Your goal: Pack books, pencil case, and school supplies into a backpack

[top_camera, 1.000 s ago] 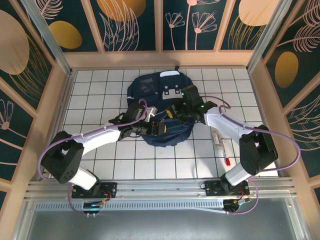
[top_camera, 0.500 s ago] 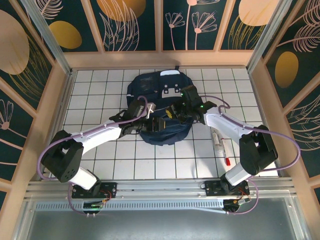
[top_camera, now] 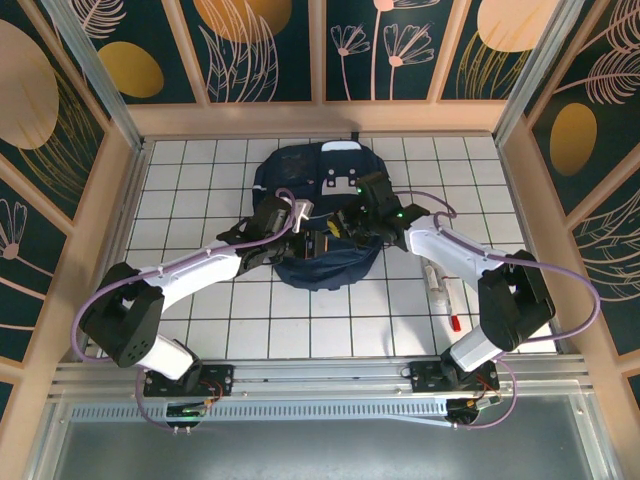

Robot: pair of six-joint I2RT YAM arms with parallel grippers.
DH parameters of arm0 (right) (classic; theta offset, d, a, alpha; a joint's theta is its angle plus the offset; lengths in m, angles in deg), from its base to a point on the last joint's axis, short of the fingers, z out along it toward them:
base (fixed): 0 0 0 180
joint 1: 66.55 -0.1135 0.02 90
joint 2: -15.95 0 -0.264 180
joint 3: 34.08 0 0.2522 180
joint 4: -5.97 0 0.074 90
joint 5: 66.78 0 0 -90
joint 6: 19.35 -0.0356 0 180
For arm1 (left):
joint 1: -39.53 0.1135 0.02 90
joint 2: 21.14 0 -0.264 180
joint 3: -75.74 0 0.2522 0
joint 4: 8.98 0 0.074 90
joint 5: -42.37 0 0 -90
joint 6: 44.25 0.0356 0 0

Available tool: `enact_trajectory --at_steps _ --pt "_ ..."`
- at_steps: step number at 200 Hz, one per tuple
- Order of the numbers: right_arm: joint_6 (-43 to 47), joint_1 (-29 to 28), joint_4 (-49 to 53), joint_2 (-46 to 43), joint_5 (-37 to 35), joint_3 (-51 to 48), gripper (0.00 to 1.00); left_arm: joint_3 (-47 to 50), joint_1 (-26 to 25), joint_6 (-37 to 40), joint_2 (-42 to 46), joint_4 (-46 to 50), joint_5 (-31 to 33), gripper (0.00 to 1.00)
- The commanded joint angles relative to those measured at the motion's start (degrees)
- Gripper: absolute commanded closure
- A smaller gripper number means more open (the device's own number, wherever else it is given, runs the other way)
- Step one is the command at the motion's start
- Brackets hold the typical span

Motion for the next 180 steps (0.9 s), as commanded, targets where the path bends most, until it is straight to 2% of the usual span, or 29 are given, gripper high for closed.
enact_trajectory --at_steps 1,55,70,94,115,157,180 --pt "0.6 -2.2 -0.6 -1.6 3.8 0.9 1.0 -0.9 0.3 3.3 0.7 -5.9 1.9 0.63" --pt "0.6 -2.4 -0.2 -1.7 3.6 1.2 1.0 -2.3 0.3 4.1 -2.6 -1.3 6.0 0.72" --pt "0.7 -2.4 0.1 -1.9 3.3 1.5 1.0 -2.1 0.3 4.7 -2.6 -1.1 5.6 0.8" --pt "1.3 -2.3 1.1 -2.3 2.4 1.6 1.0 -1.4 0.3 5.9 -1.4 -1.0 4.7 1.0" --pt "2.7 -1.8 2.1 -3.1 1.5 1.2 1.0 0.7 0.3 6.9 0.8 -0.4 5.9 1.0" --pt "3.6 0.2 2.9 -6.6 1.3 -0.8 1.0 7.6 0.6 9.2 6.7 2.4 14.8 1.0" --pt "5.1 1.5 5.1 -8.2 1.0 -0.9 1.0 11.7 2.5 11.7 9.9 2.6 18.6 1.0"
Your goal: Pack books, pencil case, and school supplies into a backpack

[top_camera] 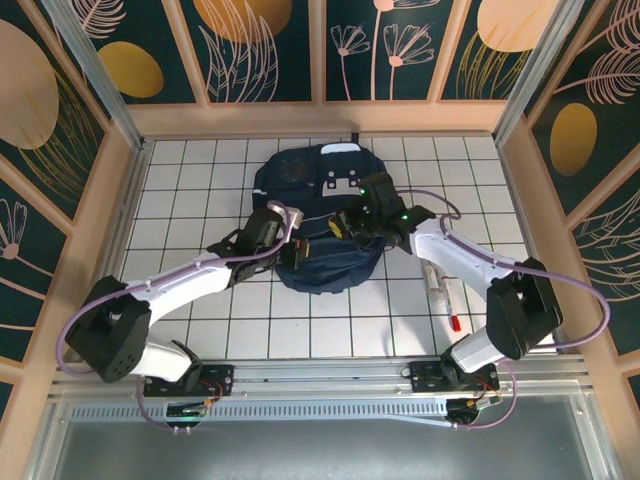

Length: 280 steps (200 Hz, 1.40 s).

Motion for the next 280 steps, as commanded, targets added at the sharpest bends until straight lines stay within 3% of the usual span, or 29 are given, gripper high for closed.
enact_trajectory --at_steps 1,36,63,85,103,136,157,186,211,239,260,280 --pt "3.1 1.3 3.1 -4.6 1.4 -0.2 1.0 4.1 2.6 3.8 3.2 1.6 8.0 1.0" --pt "5.5 4.9 3.7 -5.9 1.7 -2.4 1.0 6.4 5.5 9.6 8.0 4.0 7.9 1.0" --pt "8.5 7.2 3.9 -4.9 1.6 -2.3 1.0 6.1 5.5 13.1 10.8 3.3 -0.4 1.0" --pt "7.4 6.4 1.7 -3.6 1.8 -3.0 1.0 4.9 5.3 8.9 10.3 1.1 -8.2 1.0" --pt "5.8 5.0 -0.6 -2.2 2.1 -3.4 0.9 4.5 4.2 4.9 9.1 -2.2 -11.9 1.0" --pt "2.0 1.4 -3.8 0.0 0.2 -3.2 0.72 0.9 -0.8 2.4 6.6 -3.1 -11.2 1.0" --pt "0.8 -2.1 -5.3 2.0 -2.1 -1.1 0.59 0.6 -2.2 -1.3 5.7 -7.7 -13.9 1.0" --pt "-1.5 -6.7 -4.0 4.2 -7.6 1.7 0.55 -0.4 -3.6 -3.7 5.3 -10.4 -14.4 1.0" --pt "-3.1 -8.6 -4.6 4.1 -9.4 1.9 0.79 0.0 -3.6 -3.6 6.7 -8.8 -12.6 1.0" --pt "-2.2 -8.5 0.6 1.0 -13.8 2.6 1.0 4.4 -1.1 1.6 11.9 -2.8 0.4 1.0" --pt "-1.0 -7.5 2.6 -1.2 -14.1 2.2 1.0 11.0 9.0 2.4 16.2 -4.7 -5.9 1.0" --pt "1.3 -6.6 4.1 -1.7 -11.9 2.5 1.0 12.2 13.3 7.5 16.9 -2.7 -6.1 1.0"
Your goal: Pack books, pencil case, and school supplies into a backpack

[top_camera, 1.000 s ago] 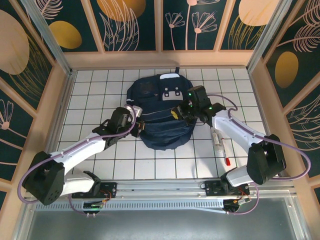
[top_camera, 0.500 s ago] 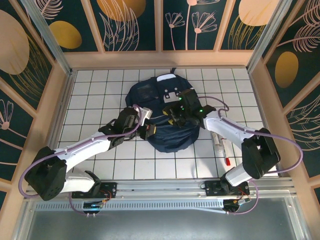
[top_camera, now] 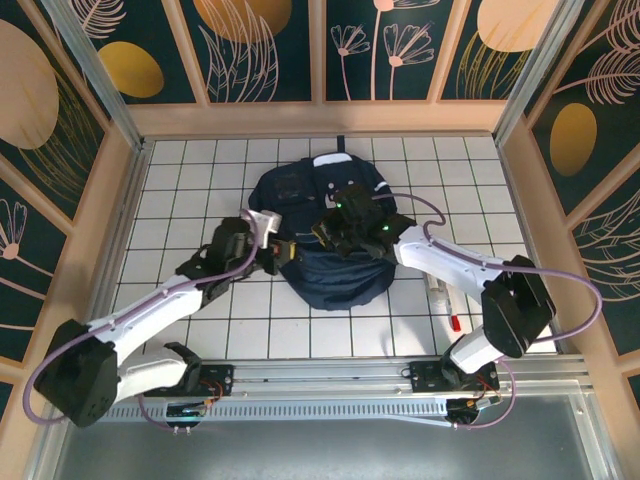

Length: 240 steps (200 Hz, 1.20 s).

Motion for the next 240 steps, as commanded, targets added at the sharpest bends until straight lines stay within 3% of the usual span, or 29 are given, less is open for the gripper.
enact_trajectory --at_steps 1,27,39,55,66,84,97,108,128,160,240 --pt "2.7 2.2 6.6 -3.5 -3.3 1.4 1.0 2.0 6.1 6.1 1.7 2.5 3.1 1.0" --pt "2.7 2.2 5.6 -4.0 -1.1 -0.3 1.0 -2.5 8.4 11.5 -4.0 6.7 2.4 0.99" --pt "2.4 2.2 4.9 -3.8 -0.5 -1.1 1.0 -4.5 8.4 13.6 -7.3 7.3 2.1 0.73" --pt "3.2 2.2 5.5 -3.1 -0.3 -0.6 1.0 -5.3 8.4 16.7 -9.9 6.0 1.4 0.64" --pt "3.2 2.2 6.0 -3.2 -0.4 -0.4 1.0 -5.4 8.4 18.9 -10.3 4.9 0.8 0.51" --pt "2.6 2.2 6.7 -3.8 -1.2 -0.8 0.73 -6.2 8.4 22.6 -8.8 5.6 -1.9 0.37" --pt "3.0 2.5 6.6 -4.1 -1.3 -1.1 0.59 -5.5 8.3 30.0 -6.6 6.2 -7.2 0.36" --pt "4.0 3.1 6.7 -4.0 -0.6 -1.6 0.54 -4.0 8.1 34.4 -3.9 5.0 -11.4 0.36" --pt "6.1 5.0 6.8 -4.0 2.8 -2.4 0.48 -2.5 5.9 37.6 0.3 1.1 -13.4 0.32" --pt "9.0 7.7 7.6 -5.5 5.9 -3.6 0.46 -4.7 -1.6 42.3 1.4 -0.5 -10.7 0.23" --pt "9.7 11.4 8.8 -10.2 6.4 -4.3 0.46 -16.0 -9.4 46.4 -14.1 0.3 -3.9 0.26"
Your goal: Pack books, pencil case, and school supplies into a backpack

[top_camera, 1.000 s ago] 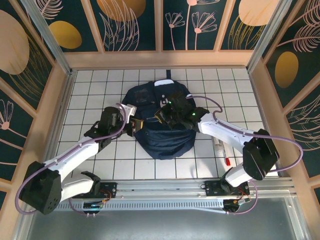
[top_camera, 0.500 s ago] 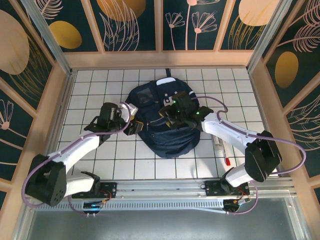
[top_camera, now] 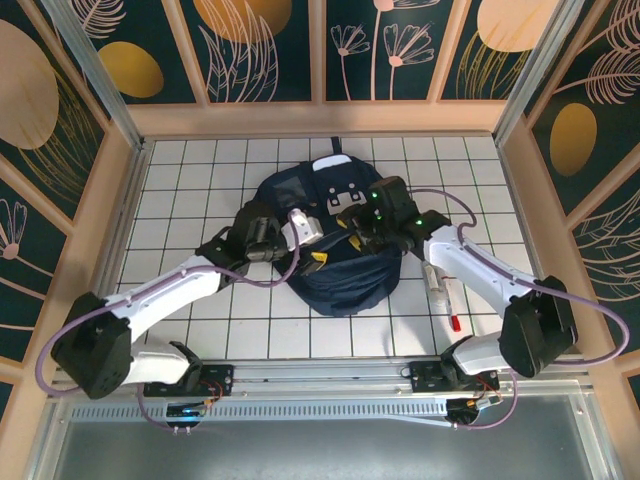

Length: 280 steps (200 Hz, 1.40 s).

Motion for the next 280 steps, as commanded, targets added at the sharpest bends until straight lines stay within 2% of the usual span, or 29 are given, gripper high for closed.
enact_trajectory --at_steps 1,29,42,57,61,76,87,107,120,141,157,179,190,210,266,280 --pt "1.1 1.1 0.9 -2.3 0.2 -0.8 0.46 -2.7 -1.5 3.7 -2.9 -0.7 2.6 0.26" --pt "1.6 2.1 1.3 -3.3 0.7 -0.8 0.46 -3.7 -3.5 6.6 -6.1 -0.9 4.9 0.25" --pt "1.9 2.1 1.5 -3.8 0.6 -0.9 0.46 -4.3 -4.5 5.9 -7.7 -2.3 10.1 0.28" --pt "2.6 2.1 1.5 -4.6 0.7 -1.3 0.46 -5.4 -4.7 3.1 -8.8 -3.4 15.3 0.5" --pt "3.0 3.7 1.7 -4.8 0.8 -1.4 0.46 -5.5 -4.7 2.7 -8.9 -3.6 16.1 0.56" --pt "5.1 4.7 4.2 -5.8 0.7 -2.3 0.42 -6.9 -4.7 -2.2 -9.1 -4.9 19.8 0.79" --pt "7.2 5.5 6.8 -7.7 -1.4 -3.8 0.35 -8.2 -4.7 -4.5 -9.1 -3.8 20.0 0.88" --pt "12.8 9.8 11.0 -12.9 -7.3 -8.6 0.16 -10.7 -4.6 -7.0 -9.2 -0.6 19.8 0.98" --pt "17.6 14.5 14.9 -16.3 -13.1 -10.7 0.1 -11.4 -3.6 -8.4 -9.4 1.0 19.6 1.0" --pt "25.5 22.8 16.9 -19.1 -19.3 -14.5 0.06 -11.8 -0.7 -11.1 -8.5 2.2 17.0 1.0" --pt "32.1 28.3 14.8 -17.1 -18.8 -16.8 0.04 -11.1 1.6 -13.2 -6.5 1.5 15.0 1.0" --pt "37.8 31.6 13.3 -10.1 -21.7 -17.6 0.01 -10.0 4.7 -16.2 -4.1 -0.2 11.8 1.0" --pt "38.7 31.9 12.4 -6.7 -21.9 -17.9 0.01 -10.0 5.9 -17.7 -3.4 -0.1 11.2 1.0" --pt "38.7 31.4 9.8 -3.7 -17.0 -19.7 0.01 -10.4 6.9 -19.1 -2.8 0.8 9.9 1.0" --pt "38.7 22.8 9.4 -1.3 -17.0 -19.1 0.04 -10.5 7.5 -23.5 -2.6 1.9 7.3 1.0" --pt "39.7 20.8 10.6 0.3 -19.9 -17.8 0.05 -9.8 7.5 -23.9 -2.2 1.6 7.2 1.0"
